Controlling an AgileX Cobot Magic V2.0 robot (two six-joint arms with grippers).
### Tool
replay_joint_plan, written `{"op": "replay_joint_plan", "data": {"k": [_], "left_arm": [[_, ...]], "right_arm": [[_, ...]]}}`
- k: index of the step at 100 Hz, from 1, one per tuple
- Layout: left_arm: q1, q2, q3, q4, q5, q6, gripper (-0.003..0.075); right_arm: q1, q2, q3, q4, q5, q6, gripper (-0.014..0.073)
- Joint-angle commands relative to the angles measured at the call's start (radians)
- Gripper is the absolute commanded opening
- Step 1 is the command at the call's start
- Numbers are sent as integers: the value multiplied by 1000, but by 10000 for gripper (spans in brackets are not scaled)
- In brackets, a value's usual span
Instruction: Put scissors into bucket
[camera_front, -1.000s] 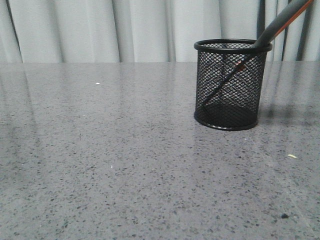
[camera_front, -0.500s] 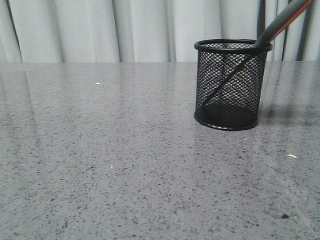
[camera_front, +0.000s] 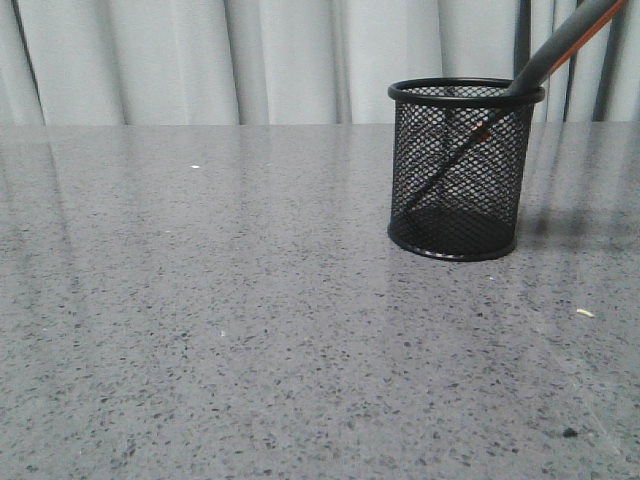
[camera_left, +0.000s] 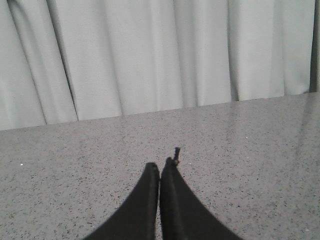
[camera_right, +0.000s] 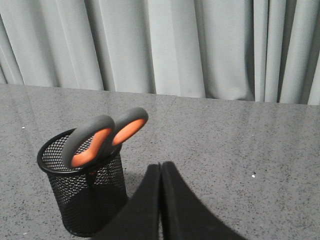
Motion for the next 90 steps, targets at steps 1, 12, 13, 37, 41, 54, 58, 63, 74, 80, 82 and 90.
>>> {"op": "replay_joint_plan", "data": {"k": [1,12,13,37,41,54,58,63,74,80,82,90], "left_arm": [[1,9,-28,-10,-59,-3,-20],[1,9,-28,-10,-59,-3,-20],[1,9,-28,-10,-59,-3,-20],[1,9,-28,-10,-62,-3,-20],[1,9,-28,-10,-78,-3,-20],[4,-1,-26,93,-96,-99,-20],[11,-13,-19,168,-96,-189,-20],[20,-30,-1,299,-96,-341,-20],[54,-92,74,461,-85,-555,-20],[72,-132,115,489,-69,-610,-20],[79,-148,128,494,-62,-620,-20],[106,-217,169,544,-19,-659,-20]], "right_arm": [[1,6,-27,6,-87,-2,-74],[1,6,-27,6,-87,-2,-74],[1,6,-27,6,-87,-2,-74],[1,6,-27,6,-87,-2,-74],[1,6,-27,6,-87,-2,-74],[1,6,-27,6,-87,-2,-74],[1,6,-27,6,-85,-2,-74],[1,6,-27,6,-85,-2,-74],[1,6,-27,6,-85,-2,-74],[1,6,-27,6,-85,-2,-74],[1,6,-27,6,-85,-2,-74],[1,6,-27,6,-85,-2,-74]]}}
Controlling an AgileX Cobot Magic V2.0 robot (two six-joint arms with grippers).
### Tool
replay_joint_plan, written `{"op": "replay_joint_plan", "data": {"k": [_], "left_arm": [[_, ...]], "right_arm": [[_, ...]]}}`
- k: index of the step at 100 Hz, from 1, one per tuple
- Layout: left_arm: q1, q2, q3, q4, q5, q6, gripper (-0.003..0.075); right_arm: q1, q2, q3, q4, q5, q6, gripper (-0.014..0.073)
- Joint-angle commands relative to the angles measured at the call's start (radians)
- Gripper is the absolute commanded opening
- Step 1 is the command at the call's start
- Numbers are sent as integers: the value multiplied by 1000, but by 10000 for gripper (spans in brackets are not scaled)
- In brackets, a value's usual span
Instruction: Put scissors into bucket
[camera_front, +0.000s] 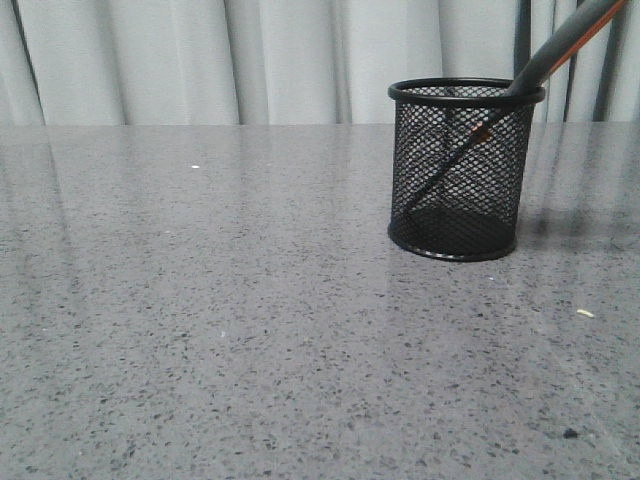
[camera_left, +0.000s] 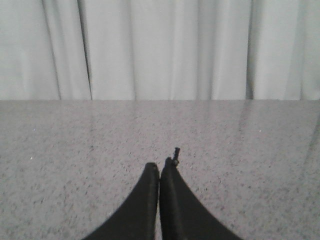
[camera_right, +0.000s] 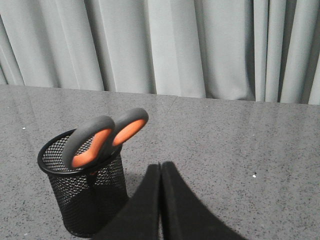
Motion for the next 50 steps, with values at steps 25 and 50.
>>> {"op": "replay_joint_plan", "data": {"k": [25,50], "left_arm": [[57,-105,74,96,16,-130,-20],[59,-105,72,107,24,-130,-20]], "right_arm": [[1,7,-27,1,-85,-3,-74],[1,9,-27,1,-85,-3,-74]]}}
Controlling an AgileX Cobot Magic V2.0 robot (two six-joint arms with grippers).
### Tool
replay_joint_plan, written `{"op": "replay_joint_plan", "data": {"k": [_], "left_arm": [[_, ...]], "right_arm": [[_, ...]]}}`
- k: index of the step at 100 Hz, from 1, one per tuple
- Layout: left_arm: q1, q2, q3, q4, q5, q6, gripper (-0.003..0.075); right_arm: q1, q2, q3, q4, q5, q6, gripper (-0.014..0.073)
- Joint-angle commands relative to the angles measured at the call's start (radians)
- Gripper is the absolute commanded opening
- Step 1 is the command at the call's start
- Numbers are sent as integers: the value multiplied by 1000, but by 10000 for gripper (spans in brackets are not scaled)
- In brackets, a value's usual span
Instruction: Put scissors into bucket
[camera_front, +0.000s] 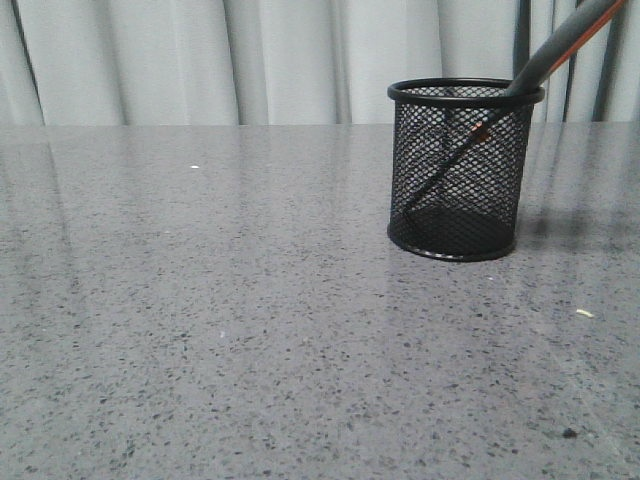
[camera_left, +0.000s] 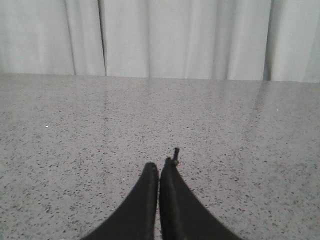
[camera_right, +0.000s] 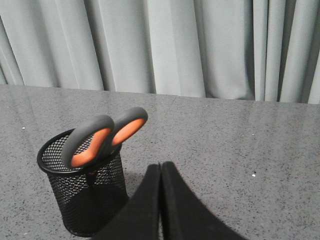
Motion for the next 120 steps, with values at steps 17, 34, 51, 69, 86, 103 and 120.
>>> {"op": "replay_joint_plan", "data": {"k": [17,34,51,69,86,103,120], "left_arm": [[1,-29,39,1,-71,-10,-20],[1,-29,39,1,-71,-10,-20],[1,-29,39,1,-71,-10,-20],[1,-29,39,1,-71,-10,-20],[1,-29,39,1,-71,-10,-20],[1,-29,39,1,-71,-10,-20],[1,-29,39,1,-71,-10,-20]], "right_arm": [[1,11,-29,1,-85,-3,-74],[1,11,-29,1,-85,-3,-74],[1,11,-29,1,-85,-3,-74],[1,11,-29,1,-85,-3,-74],[1,11,-29,1,-85,-3,-74],[1,14,13,-3,-177,-3,-74],[-40,-28,128,-48,-330,-3,-74]]}}
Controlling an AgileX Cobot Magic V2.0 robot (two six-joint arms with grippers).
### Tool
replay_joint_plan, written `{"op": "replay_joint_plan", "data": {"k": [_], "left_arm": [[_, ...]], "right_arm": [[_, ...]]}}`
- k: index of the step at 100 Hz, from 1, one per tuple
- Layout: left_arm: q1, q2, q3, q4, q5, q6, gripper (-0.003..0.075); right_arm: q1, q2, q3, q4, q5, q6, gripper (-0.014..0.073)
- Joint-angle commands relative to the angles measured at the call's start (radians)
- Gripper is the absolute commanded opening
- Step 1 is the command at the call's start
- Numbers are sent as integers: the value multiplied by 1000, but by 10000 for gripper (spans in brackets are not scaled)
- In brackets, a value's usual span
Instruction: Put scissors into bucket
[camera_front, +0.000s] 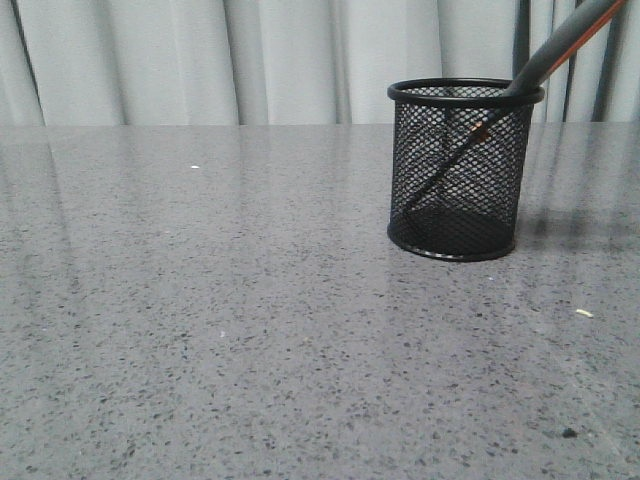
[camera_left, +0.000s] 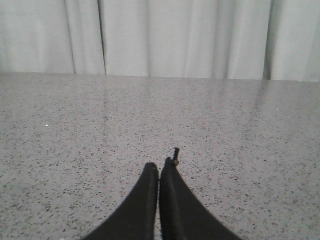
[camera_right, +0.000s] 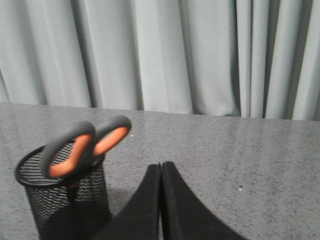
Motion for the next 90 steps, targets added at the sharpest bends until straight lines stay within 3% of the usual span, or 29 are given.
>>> {"op": "replay_joint_plan", "data": {"k": [1,21,35,49,90], "left_arm": [[1,-29,39,-1,-74,-7,-20],[1,-29,39,-1,-74,-7,-20],[1,-29,39,-1,-74,-7,-20],[1,-29,39,-1,-74,-7,-20],[1,-27,39,-1,-74,-7,-20]], "right_arm": [[-27,-25,25,-31,-125,-1,-74],[-118,-160,158,-168,-86,121,-74],[-162,-256,233,-175,-52,130,-74],[-193,-365,230,-195,94,130,-74],[-198,-360,230,-219,123,130,-74]]}}
